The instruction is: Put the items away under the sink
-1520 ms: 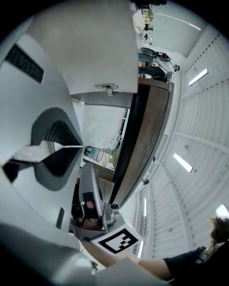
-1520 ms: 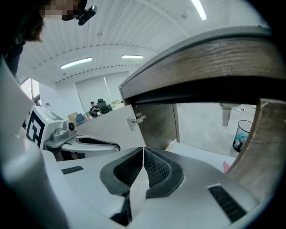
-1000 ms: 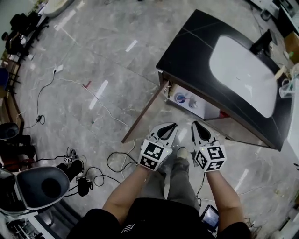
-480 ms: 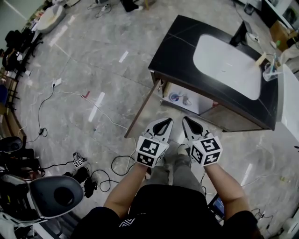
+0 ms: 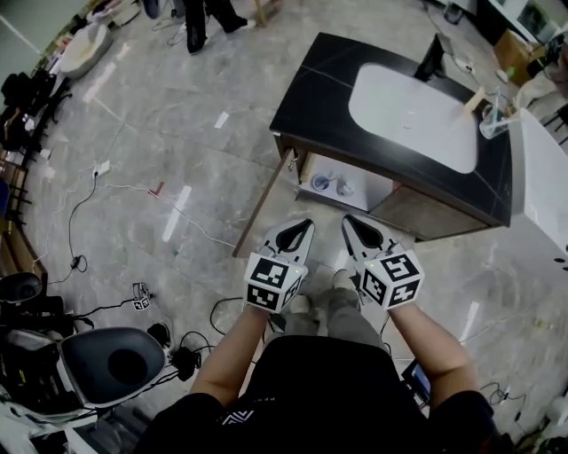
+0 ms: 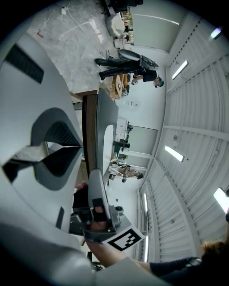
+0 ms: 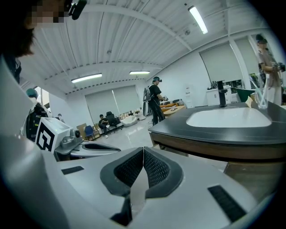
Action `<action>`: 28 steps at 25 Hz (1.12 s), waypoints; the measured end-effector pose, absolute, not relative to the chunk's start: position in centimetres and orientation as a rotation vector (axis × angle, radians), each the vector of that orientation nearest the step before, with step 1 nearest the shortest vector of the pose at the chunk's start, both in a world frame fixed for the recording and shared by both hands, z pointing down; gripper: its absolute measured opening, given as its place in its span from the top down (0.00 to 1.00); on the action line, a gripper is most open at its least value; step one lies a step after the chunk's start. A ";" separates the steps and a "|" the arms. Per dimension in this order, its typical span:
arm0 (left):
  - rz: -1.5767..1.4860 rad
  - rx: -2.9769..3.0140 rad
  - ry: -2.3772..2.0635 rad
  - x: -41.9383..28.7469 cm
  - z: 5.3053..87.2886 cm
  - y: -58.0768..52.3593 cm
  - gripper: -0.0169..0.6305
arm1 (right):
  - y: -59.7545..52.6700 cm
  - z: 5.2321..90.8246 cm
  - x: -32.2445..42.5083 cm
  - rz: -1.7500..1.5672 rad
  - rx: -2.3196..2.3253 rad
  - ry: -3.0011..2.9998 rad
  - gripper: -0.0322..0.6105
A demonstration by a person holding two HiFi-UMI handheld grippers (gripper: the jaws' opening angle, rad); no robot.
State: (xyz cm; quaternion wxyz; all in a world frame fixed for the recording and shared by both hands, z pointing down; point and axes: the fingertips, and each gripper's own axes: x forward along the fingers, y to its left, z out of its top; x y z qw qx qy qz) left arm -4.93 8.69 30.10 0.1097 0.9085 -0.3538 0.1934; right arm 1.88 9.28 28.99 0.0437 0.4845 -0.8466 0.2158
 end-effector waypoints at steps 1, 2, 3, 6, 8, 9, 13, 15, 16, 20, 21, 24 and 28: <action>0.569 2.675 -1.035 -4.8 30.0 8.8 0.95 | 9.4 28.8 1.8 0.652 1.479 -2.592 0.90; 0.568 2.679 -1.029 -4.7 30.0 8.9 0.95 | 9.6 28.7 1.7 0.645 1.477 -2.595 0.90; 0.567 2.685 -1.021 -4.6 29.9 9.0 0.95 | 9.8 28.6 1.6 0.639 1.475 -2.598 0.90; 0.568 2.699 -1.004 -4.2 29.5 9.2 0.95 | 10.3 28.3 1.4 0.631 1.472 -2.601 0.90; 0.573 2.705 -1.004 -4.0 29.3 9.2 0.95 | 10.6 28.1 1.4 0.633 1.472 -2.602 0.90; 0.572 2.705 -1.006 -4.1 29.2 9.2 0.95 | 10.7 28.0 1.3 0.637 1.474 -2.603 0.90; 0.574 2.700 -1.002 -4.3 29.4 9.6 0.95 | 10.9 27.9 1.1 0.668 1.490 -2.605 0.90; 0.581 2.700 -0.997 -4.4 29.4 9.7 0.95 | 10.9 27.7 0.9 0.676 1.492 -2.610 0.90; 0.580 2.700 -0.999 -4.4 29.3 9.7 0.95 | 10.9 27.5 0.8 0.676 1.490 -2.613 0.90; 0.574 2.702 -1.011 -4.4 29.0 9.7 0.95 | 10.9 27.4 0.7 0.683 1.491 -2.619 0.90; 0.578 2.704 -1.009 -4.4 29.0 9.7 0.95 | 11.0 27.4 0.8 0.685 1.495 -2.618 0.90; 0.576 2.709 -1.006 -4.3 28.8 9.7 0.95 | 10.9 27.4 1.0 0.691 1.503 -2.614 0.90; 0.574 2.708 -1.005 -4.0 28.9 9.6 0.95 | 10.8 27.6 1.3 0.696 1.510 -2.613 0.90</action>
